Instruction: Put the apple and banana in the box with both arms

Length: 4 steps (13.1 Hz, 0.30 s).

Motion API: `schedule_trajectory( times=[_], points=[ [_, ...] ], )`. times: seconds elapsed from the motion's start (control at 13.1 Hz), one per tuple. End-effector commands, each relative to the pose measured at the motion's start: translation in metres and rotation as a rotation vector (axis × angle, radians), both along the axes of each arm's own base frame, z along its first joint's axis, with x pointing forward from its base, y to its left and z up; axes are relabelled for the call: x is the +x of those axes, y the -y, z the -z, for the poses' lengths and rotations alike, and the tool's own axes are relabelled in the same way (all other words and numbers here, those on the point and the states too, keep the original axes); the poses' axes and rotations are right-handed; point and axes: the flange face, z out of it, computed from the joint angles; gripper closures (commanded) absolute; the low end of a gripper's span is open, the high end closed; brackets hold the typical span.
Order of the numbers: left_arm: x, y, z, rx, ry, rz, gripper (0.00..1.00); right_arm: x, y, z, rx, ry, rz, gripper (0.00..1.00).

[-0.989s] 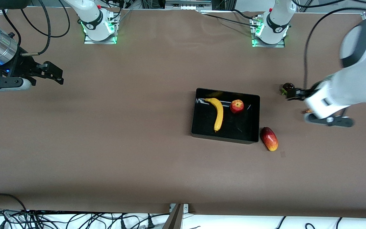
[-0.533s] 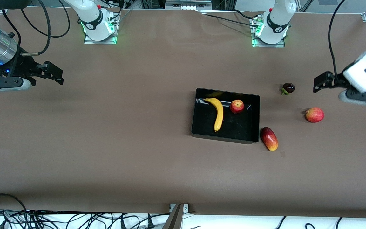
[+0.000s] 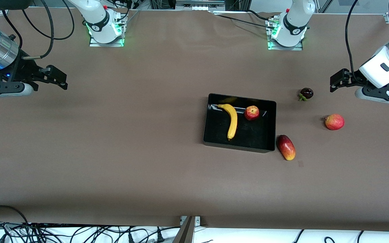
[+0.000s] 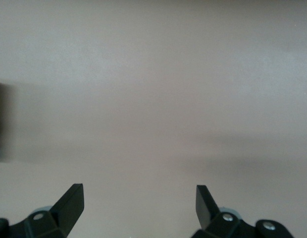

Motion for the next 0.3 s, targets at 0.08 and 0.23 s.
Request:
schedule_trajectory(
  times=[0.08, 0.23],
  points=[
    [-0.0146, -0.0014, -0.0046, -0.018, 0.013, -0.009, 0.0, 0.0011, 0.0008, -0.0046, 0.0, 0.006, 0.001, 0.0],
    [-0.0143, -0.0038, -0.0023, -0.019, 0.008, -0.014, 0.0, 0.001, 0.0009, -0.0045, 0.0, 0.004, 0.001, 0.0]
  ],
)
